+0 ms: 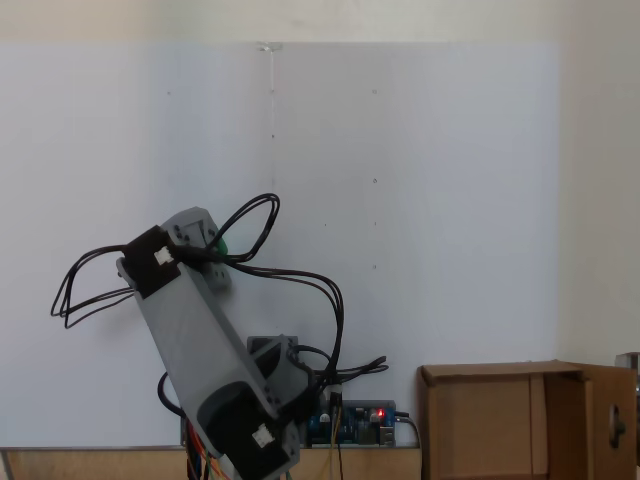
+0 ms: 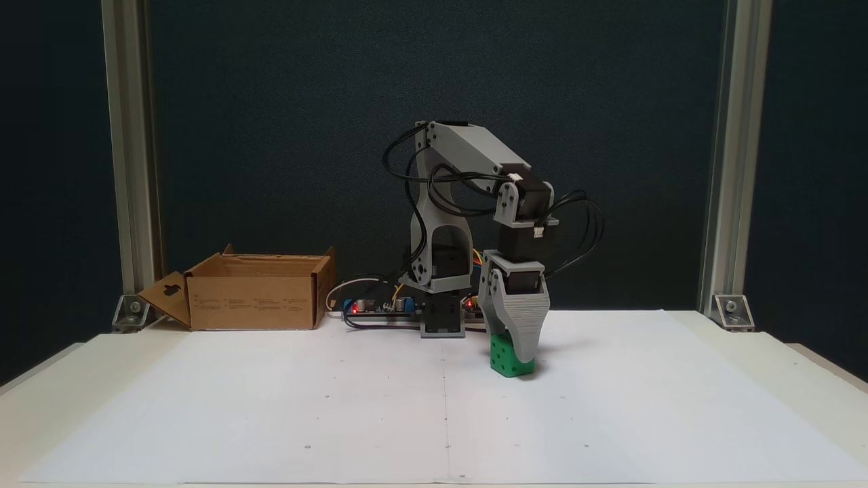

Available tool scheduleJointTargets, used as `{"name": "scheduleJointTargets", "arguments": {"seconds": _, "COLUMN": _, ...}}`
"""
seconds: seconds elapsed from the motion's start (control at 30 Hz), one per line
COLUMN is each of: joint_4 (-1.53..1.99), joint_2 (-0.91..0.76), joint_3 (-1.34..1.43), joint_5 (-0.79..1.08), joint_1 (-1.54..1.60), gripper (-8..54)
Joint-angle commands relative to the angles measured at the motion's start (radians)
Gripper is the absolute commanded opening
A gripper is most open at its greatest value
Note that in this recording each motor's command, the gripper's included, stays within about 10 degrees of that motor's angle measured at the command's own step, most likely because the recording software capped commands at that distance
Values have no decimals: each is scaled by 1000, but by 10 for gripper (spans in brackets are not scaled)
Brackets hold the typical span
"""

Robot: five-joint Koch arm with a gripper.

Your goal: Grasp a green dice and put it in the bin.

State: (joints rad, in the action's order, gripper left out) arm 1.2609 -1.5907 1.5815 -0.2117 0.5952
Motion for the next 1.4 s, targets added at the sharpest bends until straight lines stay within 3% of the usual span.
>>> {"name": "scheduleJointTargets", "arguments": {"seconds": 0.0, "joint_4": -8, "joint_2": 3, "joint_3": -41, "joint_5": -60, "joint_1": -2, "gripper": 413}}
{"name": "scheduleJointTargets", "arguments": {"seconds": 0.3, "joint_4": -52, "joint_2": 14, "joint_3": -41, "joint_5": -71, "joint_1": -5, "gripper": 333}}
{"name": "scheduleJointTargets", "arguments": {"seconds": 0.53, "joint_4": -66, "joint_2": 31, "joint_3": -41, "joint_5": -71, "joint_1": -5, "gripper": 329}}
{"name": "scheduleJointTargets", "arguments": {"seconds": 0.67, "joint_4": -72, "joint_2": 32, "joint_3": -40, "joint_5": -71, "joint_1": -5, "gripper": 263}}
{"name": "scheduleJointTargets", "arguments": {"seconds": 0.8, "joint_4": -78, "joint_2": 32, "joint_3": -38, "joint_5": -77, "joint_1": -8, "gripper": 120}}
{"name": "scheduleJointTargets", "arguments": {"seconds": 1.03, "joint_4": -75, "joint_2": 32, "joint_3": -31, "joint_5": -81, "joint_1": -80, "gripper": 120}}
{"name": "scheduleJointTargets", "arguments": {"seconds": 1.13, "joint_4": -64, "joint_2": -69, "joint_3": -55, "joint_5": -80, "joint_1": -170, "gripper": 120}}
{"name": "scheduleJointTargets", "arguments": {"seconds": 1.37, "joint_4": 270, "joint_2": -141, "joint_3": -504, "joint_5": -80, "joint_1": -351, "gripper": 120}}
